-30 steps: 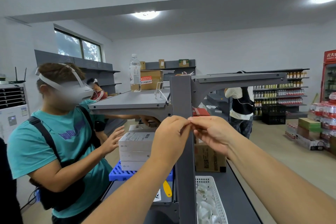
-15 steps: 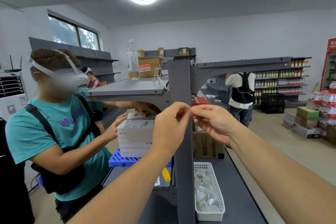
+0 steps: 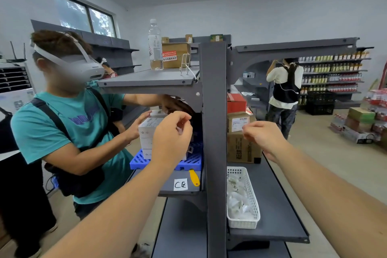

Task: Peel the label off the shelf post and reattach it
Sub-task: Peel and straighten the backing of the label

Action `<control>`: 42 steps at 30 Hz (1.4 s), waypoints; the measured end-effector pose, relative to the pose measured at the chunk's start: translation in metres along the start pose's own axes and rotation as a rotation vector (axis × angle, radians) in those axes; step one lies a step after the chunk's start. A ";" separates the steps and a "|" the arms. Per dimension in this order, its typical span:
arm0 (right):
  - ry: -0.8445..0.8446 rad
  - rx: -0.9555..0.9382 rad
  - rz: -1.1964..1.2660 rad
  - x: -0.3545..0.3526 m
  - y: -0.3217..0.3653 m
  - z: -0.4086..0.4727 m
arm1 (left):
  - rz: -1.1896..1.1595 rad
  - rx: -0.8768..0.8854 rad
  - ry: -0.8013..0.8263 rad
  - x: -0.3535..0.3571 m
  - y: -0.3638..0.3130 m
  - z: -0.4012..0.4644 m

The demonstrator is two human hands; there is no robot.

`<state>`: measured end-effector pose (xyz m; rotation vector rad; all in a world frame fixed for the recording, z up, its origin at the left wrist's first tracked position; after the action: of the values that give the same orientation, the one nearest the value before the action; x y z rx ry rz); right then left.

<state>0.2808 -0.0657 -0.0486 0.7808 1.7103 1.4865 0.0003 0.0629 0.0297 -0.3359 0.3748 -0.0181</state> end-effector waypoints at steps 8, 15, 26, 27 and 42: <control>-0.051 0.013 -0.441 0.025 -0.051 0.021 | 0.071 -0.023 0.104 -0.003 0.026 -0.022; -0.038 0.038 -0.590 0.042 -0.070 0.028 | 0.128 -0.071 0.155 -0.008 0.048 -0.041; -0.012 0.017 -0.485 0.049 -0.047 0.011 | 0.140 -0.104 0.298 0.019 0.072 -0.063; -0.010 0.015 -0.475 0.049 -0.045 0.010 | 0.146 -0.096 0.318 0.024 0.072 -0.066; -0.020 0.032 -0.320 0.023 -0.035 -0.012 | 0.584 0.060 0.945 0.095 0.122 -0.143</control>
<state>0.2593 -0.0585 -0.0859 0.5068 1.7537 1.2312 0.0318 0.1247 -0.1691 -0.1275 1.3952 0.3963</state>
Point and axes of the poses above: each hand's wrist, its own z-axis towards the middle knuckle, its own x-axis out of the palm, y = z × x, the point moved 10 cm from there along z, towards the middle knuckle, and after that the axes turned 14 degrees about x, right-handed, at the moved point
